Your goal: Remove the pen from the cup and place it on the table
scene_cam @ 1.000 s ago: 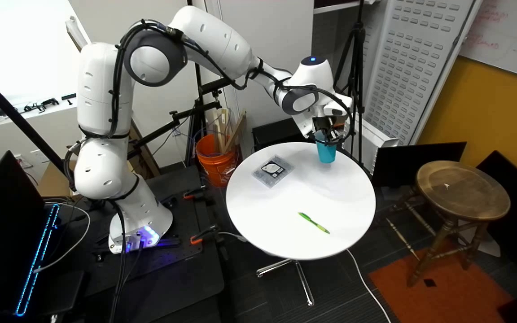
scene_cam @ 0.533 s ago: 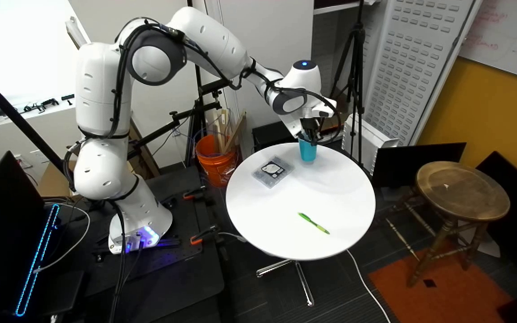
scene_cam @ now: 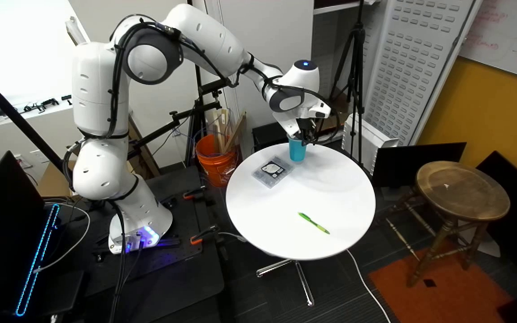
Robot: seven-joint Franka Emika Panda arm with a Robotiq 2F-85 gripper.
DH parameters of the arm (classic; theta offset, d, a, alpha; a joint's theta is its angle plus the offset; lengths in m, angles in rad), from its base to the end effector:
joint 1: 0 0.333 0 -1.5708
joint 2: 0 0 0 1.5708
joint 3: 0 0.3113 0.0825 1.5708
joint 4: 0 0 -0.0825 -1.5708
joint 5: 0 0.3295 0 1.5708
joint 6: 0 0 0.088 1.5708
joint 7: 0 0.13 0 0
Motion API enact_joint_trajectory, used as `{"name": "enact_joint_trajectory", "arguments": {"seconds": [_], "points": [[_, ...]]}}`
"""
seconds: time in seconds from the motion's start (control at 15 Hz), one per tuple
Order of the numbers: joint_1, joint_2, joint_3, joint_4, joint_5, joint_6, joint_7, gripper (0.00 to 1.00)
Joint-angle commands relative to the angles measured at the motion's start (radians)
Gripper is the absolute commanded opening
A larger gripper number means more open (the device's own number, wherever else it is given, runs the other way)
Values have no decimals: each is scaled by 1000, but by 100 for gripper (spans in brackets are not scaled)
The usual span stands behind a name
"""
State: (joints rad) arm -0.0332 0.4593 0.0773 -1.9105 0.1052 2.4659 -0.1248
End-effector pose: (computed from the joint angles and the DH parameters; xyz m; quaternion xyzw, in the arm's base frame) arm 0.6006 0.0250 0.2767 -0.9967 -0.0400 -0.0501 0.0497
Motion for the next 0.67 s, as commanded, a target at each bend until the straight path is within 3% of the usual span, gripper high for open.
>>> {"name": "enact_joint_trajectory", "arguments": {"seconds": [0.0,0.6], "points": [[-4,5,2,9,-6,-8,-45,1],[-13,88,30,39,-25,119,-165,1]]}}
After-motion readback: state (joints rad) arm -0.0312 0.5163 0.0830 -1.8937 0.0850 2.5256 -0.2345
